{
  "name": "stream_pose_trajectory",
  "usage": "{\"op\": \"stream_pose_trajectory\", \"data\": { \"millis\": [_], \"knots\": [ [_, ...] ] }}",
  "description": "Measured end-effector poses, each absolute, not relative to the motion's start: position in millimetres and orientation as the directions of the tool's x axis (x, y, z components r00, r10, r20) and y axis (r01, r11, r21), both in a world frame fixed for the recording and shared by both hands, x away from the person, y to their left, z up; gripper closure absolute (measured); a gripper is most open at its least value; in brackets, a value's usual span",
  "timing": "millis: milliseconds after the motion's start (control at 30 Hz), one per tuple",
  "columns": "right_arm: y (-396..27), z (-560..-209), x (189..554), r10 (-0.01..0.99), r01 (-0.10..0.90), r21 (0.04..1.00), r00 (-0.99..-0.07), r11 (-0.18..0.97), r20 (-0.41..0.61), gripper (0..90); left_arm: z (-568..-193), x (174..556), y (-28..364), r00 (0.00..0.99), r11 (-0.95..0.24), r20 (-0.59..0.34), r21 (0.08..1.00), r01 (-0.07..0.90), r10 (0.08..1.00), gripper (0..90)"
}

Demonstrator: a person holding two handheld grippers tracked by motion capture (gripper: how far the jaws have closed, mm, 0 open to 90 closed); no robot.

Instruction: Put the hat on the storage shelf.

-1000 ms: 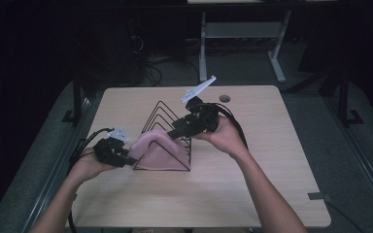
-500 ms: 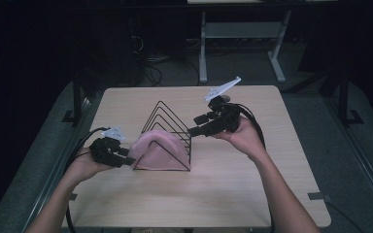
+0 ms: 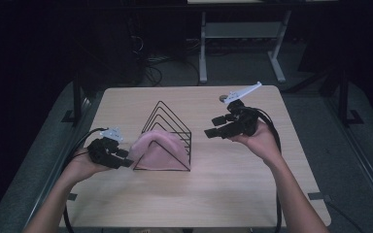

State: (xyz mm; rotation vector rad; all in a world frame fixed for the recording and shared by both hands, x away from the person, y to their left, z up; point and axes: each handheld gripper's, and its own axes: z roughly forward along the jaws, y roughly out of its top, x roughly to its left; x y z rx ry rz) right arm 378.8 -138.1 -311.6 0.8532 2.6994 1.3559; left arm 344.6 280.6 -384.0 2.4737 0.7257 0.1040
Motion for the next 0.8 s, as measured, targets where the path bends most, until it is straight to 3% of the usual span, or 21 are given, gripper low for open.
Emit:
{"op": "stream_pose_trajectory", "data": {
  "millis": [800],
  "knots": [
    [-196,-338,368,0.571,0.556,0.727,-0.774,0.404,0.275,34.9,-379,339,284,0.847,-0.687,-0.077,0.548,0.477,0.526,50.1]
  ]
}}
